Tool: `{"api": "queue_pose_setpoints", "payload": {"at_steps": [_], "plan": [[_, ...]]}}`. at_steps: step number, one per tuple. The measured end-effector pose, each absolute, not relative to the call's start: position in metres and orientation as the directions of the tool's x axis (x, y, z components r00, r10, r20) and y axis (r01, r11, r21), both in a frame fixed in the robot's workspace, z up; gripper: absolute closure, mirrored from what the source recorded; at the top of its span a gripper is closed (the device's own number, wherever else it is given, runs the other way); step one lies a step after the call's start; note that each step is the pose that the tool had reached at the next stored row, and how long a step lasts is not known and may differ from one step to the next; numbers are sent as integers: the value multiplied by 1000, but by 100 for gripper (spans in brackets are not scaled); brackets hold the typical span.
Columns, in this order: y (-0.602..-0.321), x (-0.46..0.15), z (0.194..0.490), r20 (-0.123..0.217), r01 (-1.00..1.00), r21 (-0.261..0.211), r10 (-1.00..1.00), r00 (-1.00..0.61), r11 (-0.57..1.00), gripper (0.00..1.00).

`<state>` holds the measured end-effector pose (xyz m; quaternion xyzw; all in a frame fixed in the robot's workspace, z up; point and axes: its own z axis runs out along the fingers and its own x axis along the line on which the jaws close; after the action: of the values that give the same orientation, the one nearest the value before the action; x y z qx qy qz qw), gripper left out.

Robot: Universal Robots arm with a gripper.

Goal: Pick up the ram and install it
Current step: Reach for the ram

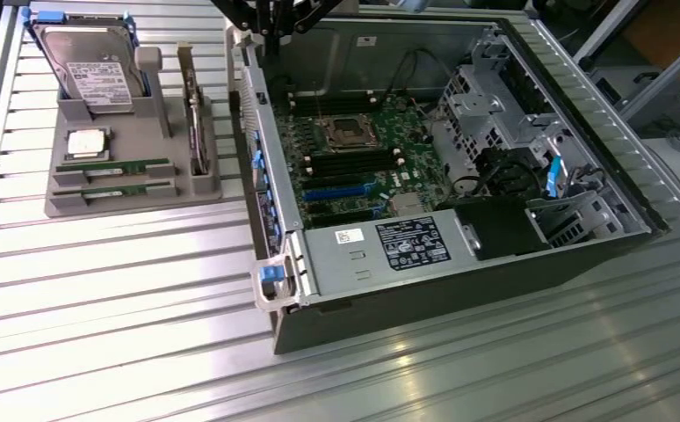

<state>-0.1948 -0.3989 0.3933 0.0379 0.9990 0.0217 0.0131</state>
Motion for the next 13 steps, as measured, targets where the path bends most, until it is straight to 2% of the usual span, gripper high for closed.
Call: {"api": "queue_pose_setpoints", "payload": {"at_steps": [13], "plan": [[-399, -207, 393, -24, 75, 44, 76, -997, 996, 89]]}}
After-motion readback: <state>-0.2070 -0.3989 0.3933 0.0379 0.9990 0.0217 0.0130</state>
